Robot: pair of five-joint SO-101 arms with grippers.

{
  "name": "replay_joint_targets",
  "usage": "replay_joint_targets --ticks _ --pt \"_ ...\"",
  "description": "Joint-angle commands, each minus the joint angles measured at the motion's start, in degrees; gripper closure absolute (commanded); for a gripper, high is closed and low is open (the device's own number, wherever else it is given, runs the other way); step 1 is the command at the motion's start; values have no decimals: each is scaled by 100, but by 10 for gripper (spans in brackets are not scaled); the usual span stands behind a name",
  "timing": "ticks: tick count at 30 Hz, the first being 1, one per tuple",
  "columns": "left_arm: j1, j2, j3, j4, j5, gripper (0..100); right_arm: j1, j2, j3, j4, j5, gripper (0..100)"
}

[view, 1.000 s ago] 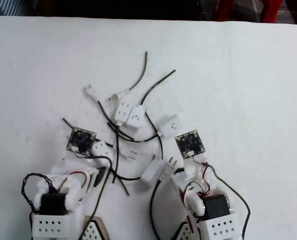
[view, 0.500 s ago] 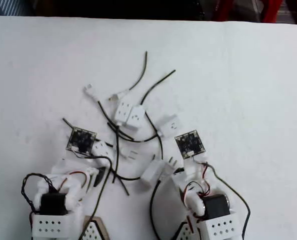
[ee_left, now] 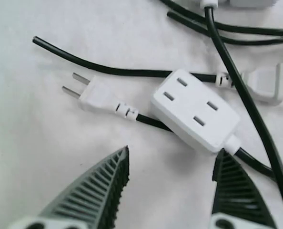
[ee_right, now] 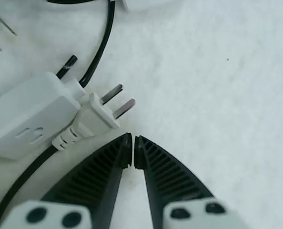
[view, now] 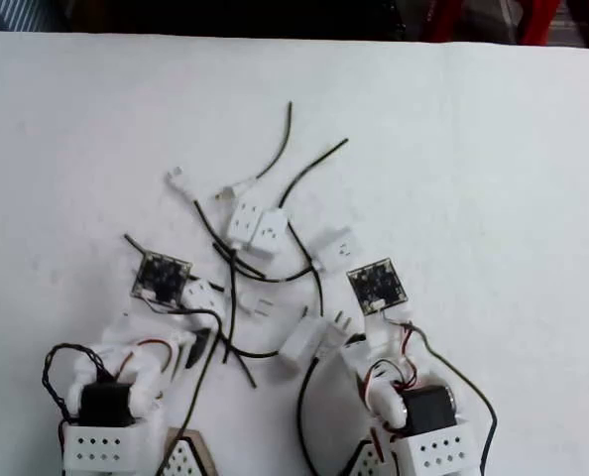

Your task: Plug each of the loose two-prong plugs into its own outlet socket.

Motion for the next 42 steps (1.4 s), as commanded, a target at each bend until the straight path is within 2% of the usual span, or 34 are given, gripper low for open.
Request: replay_joint_targets --ticks 1,4,11,15,17,21,24,27,32,35,39,42 --pt "48 -48 -18 -835 9 720 303 -101 -325 -84 -9 974" --pt "66 -48 -18 -1090 18 721 523 -101 -325 -444 185 974" --pt "22 -48 -18 -993 9 722 1745 -101 -360 -1569 2242 974" --pt "31 -48 -26 -809 18 735 1710 -40 -862 -1490 2470 974" --pt "31 -48 -26 -809 18 793 1543 -40 -1407 -1077 2470 974" --pt "31 -48 -62 -809 9 985 919 119 -2488 -382 2497 974" --pt "31 -48 -62 -800 26 946 453 787 -3024 -127 2497 974" --pt "31 -48 -62 -800 26 980 101 1877 -3411 -101 2479 974" --pt "-31 -48 -264 -747 -9 977 -514 3864 -4149 40 2470 974" --pt "-365 -48 -492 -580 -413 977 -927 4848 -4651 233 2462 949" --pt "-989 -48 -695 -519 -642 976 -1534 5965 -5169 391 2321 837" --pt "-1341 -48 -774 -519 -642 976 -2062 6668 -5530 180 1996 845"
